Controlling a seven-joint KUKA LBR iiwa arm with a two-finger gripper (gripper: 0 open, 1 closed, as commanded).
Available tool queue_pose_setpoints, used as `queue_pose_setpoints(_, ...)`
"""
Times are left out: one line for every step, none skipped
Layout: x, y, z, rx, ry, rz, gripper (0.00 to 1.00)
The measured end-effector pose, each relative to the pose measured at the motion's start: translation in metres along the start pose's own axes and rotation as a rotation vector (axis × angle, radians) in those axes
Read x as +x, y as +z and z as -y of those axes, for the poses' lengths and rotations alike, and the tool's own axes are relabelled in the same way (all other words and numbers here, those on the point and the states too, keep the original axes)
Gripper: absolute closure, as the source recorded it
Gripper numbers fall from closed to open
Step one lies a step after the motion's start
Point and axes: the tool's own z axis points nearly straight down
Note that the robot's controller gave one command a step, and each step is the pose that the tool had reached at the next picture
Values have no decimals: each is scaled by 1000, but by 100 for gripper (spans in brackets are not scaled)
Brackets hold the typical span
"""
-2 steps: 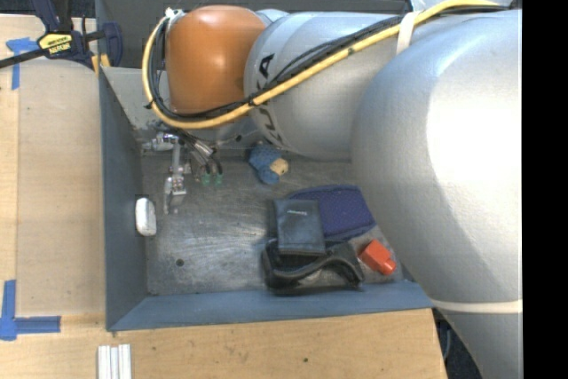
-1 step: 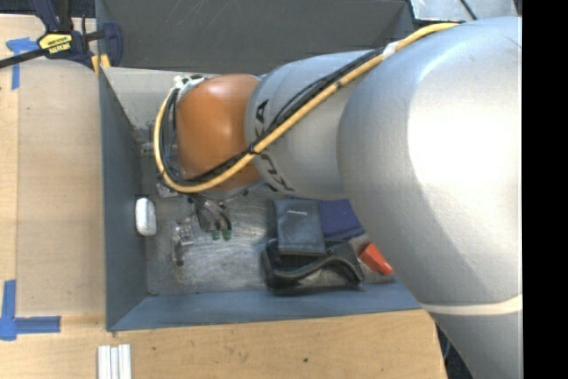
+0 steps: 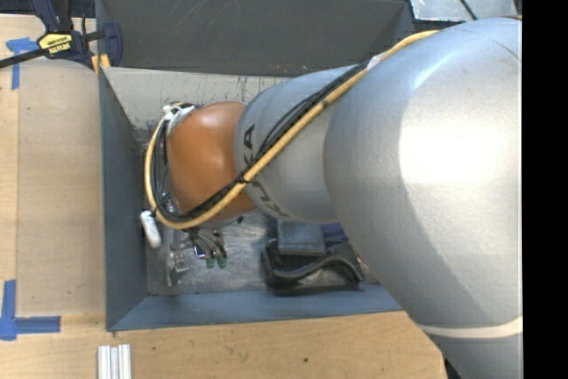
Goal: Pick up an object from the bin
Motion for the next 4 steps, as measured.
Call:
queue_pose_setpoints(-96, 2, 31, -3, -117, -3, 0)
queue_pose_setpoints(-61, 1, 15, -2, 35, -2, 0)
queue_pose_setpoints(0, 0, 18, -4, -54, 1, 0)
queue_pose_setpoints(-71, 0, 22, 0, 240, -7, 0)
